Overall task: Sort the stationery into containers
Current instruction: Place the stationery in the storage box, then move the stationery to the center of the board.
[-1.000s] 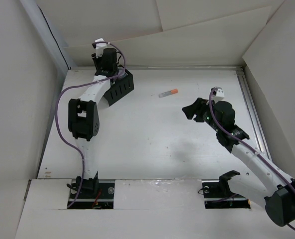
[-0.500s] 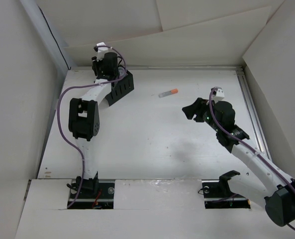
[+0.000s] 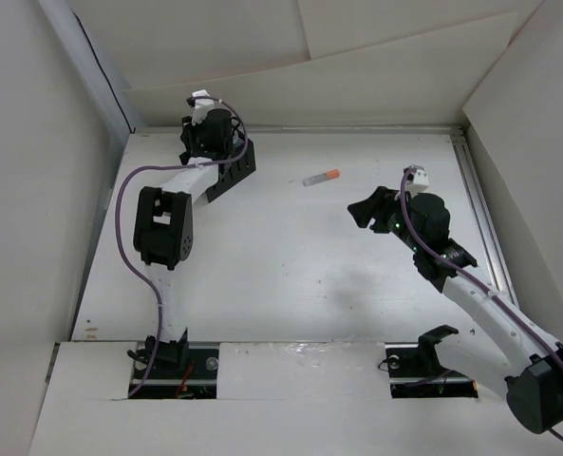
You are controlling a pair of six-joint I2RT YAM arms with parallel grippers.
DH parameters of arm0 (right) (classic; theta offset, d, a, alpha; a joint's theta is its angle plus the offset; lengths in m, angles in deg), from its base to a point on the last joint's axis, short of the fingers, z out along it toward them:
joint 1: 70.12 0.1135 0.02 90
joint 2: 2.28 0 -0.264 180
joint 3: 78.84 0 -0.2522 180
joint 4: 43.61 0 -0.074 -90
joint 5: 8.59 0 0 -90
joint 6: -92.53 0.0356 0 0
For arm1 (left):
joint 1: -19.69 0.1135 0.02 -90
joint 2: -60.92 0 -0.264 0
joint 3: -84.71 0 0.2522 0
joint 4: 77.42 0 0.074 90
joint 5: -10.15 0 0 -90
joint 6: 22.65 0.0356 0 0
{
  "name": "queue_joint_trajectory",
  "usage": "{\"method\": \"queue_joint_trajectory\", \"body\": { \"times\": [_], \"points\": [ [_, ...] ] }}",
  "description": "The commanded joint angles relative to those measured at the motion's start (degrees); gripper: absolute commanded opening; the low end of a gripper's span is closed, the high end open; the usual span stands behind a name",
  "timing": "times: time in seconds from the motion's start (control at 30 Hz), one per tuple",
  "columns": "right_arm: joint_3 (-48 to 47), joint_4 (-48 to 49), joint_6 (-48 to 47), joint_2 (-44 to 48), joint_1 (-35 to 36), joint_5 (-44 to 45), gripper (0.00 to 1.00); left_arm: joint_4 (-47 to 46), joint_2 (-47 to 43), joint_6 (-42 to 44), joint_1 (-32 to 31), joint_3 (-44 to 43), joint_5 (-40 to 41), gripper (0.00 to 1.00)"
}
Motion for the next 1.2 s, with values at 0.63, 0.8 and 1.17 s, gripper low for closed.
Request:
{"method": "queue_joint_trajectory", "body": {
  "times": [0.63,0.8,1.17],
  "points": [
    [0.4,3.5,0.3,2.0,-0.3,-0.9,0.35,2.9,-19.6,-11.2,-2.4,1.8,-19.1,0.33],
    [0.9,3.5,0.3,3.0,-0.3,1.4,0.01,7.1,-16.6,-10.3,-8.3,-4.8,-30.0,0.25],
    [1.5,2.3,0.8,4.1,-0.3,4.9,0.16,20.1,5.3,-9.9,-16.0,-23.8,-52.2,0.28]
  ]
}}
